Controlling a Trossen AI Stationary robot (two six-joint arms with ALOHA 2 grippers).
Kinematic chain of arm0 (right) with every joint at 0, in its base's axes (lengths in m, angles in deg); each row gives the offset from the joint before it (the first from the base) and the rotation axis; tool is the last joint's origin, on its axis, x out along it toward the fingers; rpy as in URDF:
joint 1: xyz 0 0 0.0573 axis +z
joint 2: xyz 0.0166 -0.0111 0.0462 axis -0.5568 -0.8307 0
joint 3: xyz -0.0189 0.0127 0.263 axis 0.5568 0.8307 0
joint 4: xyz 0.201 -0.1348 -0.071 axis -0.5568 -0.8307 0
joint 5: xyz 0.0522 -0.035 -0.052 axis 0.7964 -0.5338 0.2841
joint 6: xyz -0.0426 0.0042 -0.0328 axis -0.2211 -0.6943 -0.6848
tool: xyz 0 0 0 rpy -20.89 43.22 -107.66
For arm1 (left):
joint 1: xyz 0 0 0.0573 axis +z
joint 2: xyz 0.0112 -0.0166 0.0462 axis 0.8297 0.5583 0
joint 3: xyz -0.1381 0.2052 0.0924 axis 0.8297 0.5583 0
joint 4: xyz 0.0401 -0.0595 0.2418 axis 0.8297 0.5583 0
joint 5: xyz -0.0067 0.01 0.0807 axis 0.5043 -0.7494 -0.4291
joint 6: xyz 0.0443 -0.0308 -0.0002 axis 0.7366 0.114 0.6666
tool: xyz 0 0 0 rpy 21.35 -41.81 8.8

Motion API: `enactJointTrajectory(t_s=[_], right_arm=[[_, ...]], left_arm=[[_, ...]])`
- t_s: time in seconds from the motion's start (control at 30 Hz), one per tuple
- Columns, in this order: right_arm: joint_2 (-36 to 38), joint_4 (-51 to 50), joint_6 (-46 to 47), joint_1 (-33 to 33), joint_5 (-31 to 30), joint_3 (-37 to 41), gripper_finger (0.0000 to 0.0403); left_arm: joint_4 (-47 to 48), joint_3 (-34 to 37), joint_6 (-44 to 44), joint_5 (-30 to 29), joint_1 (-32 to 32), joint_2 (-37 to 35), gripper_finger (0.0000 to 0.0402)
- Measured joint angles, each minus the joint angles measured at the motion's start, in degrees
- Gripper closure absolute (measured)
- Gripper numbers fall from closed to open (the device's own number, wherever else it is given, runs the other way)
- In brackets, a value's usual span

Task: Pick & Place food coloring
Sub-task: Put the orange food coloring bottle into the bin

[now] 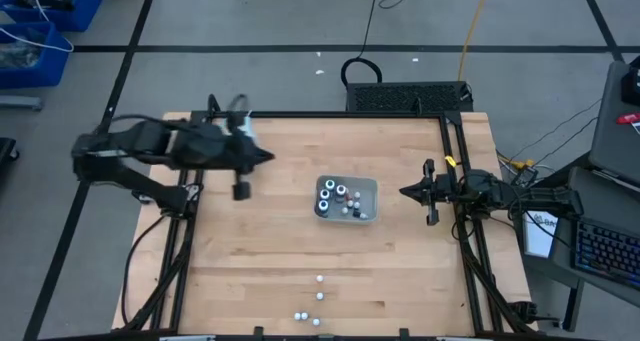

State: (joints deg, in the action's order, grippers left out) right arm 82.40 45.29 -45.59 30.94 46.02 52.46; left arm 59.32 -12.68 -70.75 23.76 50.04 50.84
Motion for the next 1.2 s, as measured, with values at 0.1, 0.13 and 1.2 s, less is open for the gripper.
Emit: enactJointTrajectory(t_s=[0.1,0.13,1.2], right_arm=[[0.00,-0.02,0.22,0.00,0.00,0.00,0.0403],[0.00,0.00,0.22,-0.02,0.02,0.00,0.0403],[-0.02,0.07,0.44,-0.02,0.00,0.00,0.0403]], left_arm=[[-4.42,9.05,-0.64,-0.05,0.00,-7.91,0.0392],[-6.40,12.27,-0.69,-0.20,0.00,-10.41,0.0392],[-64.74,78.41,6.58,30.11,10.58,-43.57,0.0400]])
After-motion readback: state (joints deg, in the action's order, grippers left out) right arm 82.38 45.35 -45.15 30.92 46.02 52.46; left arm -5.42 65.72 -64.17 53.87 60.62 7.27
